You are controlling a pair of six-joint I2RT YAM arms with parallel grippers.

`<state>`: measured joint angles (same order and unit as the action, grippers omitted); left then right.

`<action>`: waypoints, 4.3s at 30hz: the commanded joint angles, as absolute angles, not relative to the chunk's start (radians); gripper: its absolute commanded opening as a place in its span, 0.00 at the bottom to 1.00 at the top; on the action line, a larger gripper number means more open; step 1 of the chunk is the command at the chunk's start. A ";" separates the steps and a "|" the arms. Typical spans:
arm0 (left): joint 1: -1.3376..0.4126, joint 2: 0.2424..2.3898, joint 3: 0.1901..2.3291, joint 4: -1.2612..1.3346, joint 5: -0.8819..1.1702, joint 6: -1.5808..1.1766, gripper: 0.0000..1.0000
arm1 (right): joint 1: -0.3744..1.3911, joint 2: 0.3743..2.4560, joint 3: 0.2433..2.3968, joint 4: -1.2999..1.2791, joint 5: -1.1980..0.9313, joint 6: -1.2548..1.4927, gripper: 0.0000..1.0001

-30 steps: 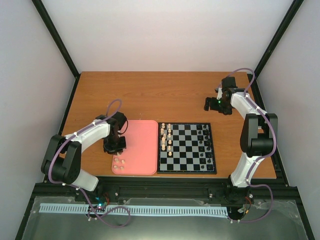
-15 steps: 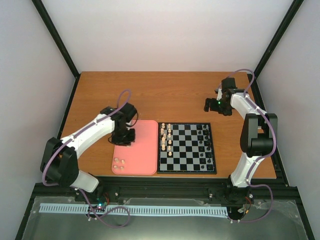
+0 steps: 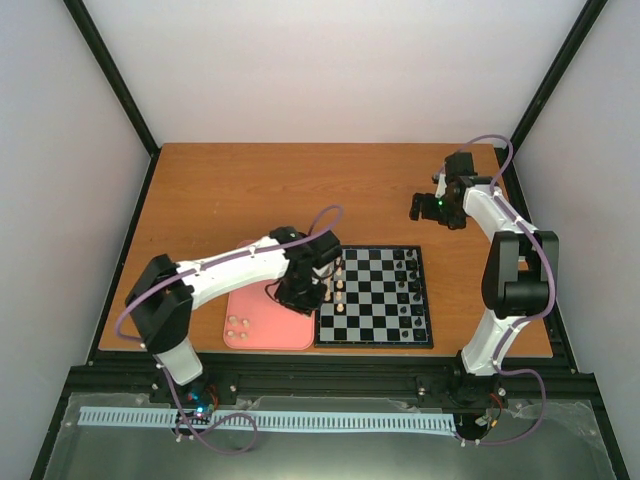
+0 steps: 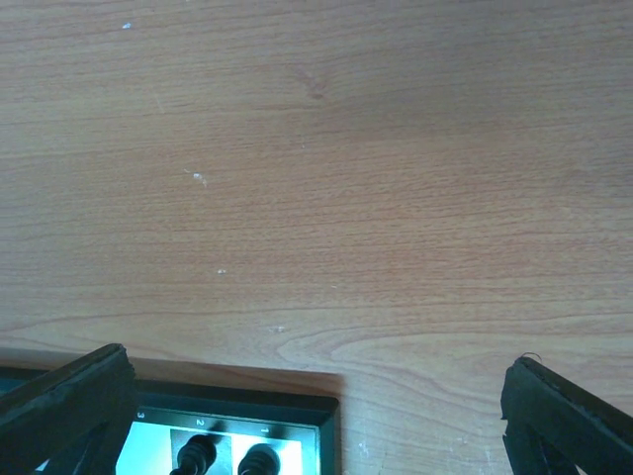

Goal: Set up the chess pieces on the board
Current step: Place the chess piece on the chessboard, then pick up the chess piece from the storage box.

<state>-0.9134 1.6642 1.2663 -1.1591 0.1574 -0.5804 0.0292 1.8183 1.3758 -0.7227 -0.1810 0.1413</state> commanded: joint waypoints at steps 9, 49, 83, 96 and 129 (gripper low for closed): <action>-0.980 1.838 1.436 -1.089 0.105 -0.679 0.01 | 0.037 1.770 1.417 -0.745 -0.218 0.141 1.00; -0.983 1.939 1.458 -1.039 0.083 -0.710 0.09 | 0.035 1.805 1.433 -0.741 -0.247 0.139 1.00; -0.916 1.451 1.254 -1.279 -0.155 -0.870 0.62 | 0.035 1.798 1.423 -0.732 -0.286 0.142 1.00; -0.735 1.278 0.817 -1.075 -0.069 -0.988 0.60 | 0.035 1.799 1.414 -0.721 -0.317 0.153 1.00; -0.660 1.400 0.763 -0.978 -0.032 -0.940 0.49 | 0.037 1.818 1.419 -0.727 -0.298 0.145 1.00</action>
<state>-0.6785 1.3926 0.7769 -0.9947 -0.0490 -0.9466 0.0292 1.8034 1.4166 -0.7364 -0.3065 0.1463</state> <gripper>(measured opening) 0.509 0.999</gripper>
